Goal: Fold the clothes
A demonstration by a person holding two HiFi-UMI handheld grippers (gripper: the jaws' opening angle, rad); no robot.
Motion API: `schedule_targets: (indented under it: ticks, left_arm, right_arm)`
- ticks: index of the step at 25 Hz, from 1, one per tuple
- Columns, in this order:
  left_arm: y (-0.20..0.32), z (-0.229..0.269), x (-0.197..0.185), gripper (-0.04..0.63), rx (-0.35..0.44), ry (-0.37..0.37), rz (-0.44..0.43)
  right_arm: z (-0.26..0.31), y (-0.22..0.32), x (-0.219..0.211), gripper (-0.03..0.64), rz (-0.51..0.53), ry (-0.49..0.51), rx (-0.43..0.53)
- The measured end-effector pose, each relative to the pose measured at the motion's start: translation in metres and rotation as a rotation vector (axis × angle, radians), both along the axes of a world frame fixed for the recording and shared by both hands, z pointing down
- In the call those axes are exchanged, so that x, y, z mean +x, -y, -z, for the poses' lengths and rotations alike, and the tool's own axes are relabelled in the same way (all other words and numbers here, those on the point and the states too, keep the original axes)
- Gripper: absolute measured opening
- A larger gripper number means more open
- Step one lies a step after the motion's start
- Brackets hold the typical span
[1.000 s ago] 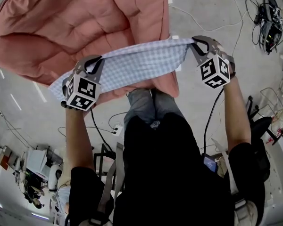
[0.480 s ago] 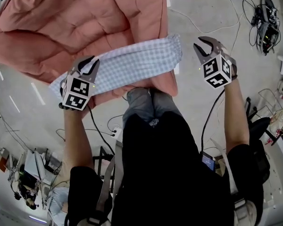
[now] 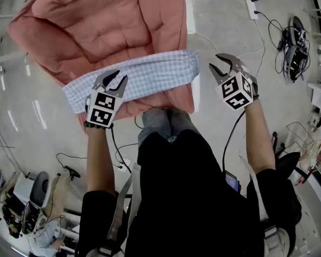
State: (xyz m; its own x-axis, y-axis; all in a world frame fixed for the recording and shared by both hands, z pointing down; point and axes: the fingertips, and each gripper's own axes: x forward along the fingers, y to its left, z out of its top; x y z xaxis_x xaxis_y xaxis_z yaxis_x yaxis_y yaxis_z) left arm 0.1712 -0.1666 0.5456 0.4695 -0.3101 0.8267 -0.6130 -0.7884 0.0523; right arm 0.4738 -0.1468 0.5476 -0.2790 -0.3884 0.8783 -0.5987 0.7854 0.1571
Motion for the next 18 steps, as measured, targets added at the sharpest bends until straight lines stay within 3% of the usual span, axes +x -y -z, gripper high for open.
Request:
schedule_targets:
  ticks: [7,13,18]
  left_arm:
    - [-0.020,0.063,0.015,0.115,0.019,-0.068,0.179]
    - [-0.066,0.095,-0.024,0.114,-0.001,-0.167,0.335]
    - [-0.062,0.128,-0.045,0.113,0.074,-0.232,0.407]
  right_arm:
    - [0.074,0.008,-0.029,0.146,0.041,0.102,0.093]
    - [0.108,-0.012,-0.079,0.146,0.131,0.120,0.096]
    - [0.143,-0.007,-0.138,0.146,0.189,0.183,0.114]
